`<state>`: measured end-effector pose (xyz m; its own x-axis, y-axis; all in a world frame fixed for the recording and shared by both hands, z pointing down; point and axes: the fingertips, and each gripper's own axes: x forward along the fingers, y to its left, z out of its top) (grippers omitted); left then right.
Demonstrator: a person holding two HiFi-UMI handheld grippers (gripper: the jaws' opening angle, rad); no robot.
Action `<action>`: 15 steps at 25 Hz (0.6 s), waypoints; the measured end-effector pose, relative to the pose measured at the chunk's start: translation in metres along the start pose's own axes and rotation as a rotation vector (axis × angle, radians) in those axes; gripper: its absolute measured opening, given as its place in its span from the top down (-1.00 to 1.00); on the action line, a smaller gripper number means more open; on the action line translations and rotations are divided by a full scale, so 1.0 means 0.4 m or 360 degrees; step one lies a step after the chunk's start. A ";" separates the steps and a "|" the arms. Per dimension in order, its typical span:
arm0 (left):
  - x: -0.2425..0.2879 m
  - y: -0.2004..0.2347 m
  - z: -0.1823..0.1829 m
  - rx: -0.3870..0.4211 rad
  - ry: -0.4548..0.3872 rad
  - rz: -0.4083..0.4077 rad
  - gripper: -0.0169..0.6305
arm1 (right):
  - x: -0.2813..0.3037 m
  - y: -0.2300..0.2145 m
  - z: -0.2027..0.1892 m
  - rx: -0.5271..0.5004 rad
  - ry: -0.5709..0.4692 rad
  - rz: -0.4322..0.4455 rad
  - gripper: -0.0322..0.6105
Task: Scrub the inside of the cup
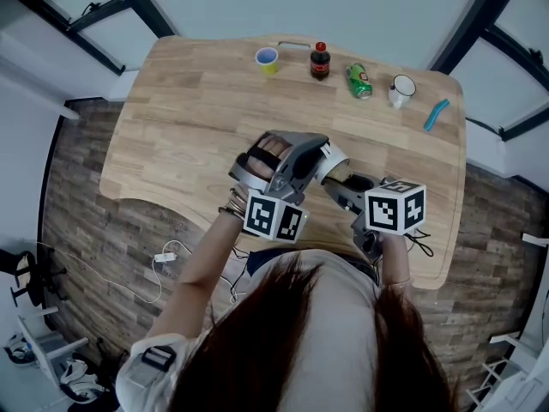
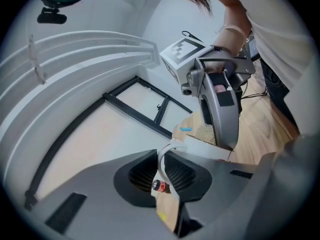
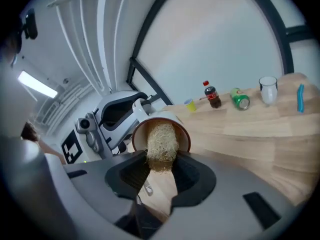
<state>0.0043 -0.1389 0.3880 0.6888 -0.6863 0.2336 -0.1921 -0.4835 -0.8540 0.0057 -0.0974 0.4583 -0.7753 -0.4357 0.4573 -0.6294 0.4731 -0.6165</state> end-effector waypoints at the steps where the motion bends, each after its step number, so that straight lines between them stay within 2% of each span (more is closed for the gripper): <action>1: 0.000 0.002 0.000 -0.0002 -0.0001 0.0007 0.78 | 0.000 0.002 0.002 0.0066 -0.0020 0.0039 0.45; 8: -0.006 0.017 -0.003 -0.0017 -0.0009 0.0068 0.79 | -0.003 0.019 0.027 0.0530 -0.0178 0.0338 0.45; 11: -0.008 0.021 -0.002 -0.0020 -0.0014 0.0088 0.79 | -0.007 0.028 0.040 0.0608 -0.0223 0.0461 0.45; 15: -0.007 0.026 0.000 -0.0030 -0.0019 0.0107 0.79 | -0.010 0.013 0.036 0.0731 -0.0238 0.0510 0.45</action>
<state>0.0004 -0.1422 0.3787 0.6820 -0.7113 0.1701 -0.2513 -0.4463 -0.8589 0.0065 -0.1040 0.4442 -0.8866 -0.4448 0.1267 -0.2512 0.2332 -0.9394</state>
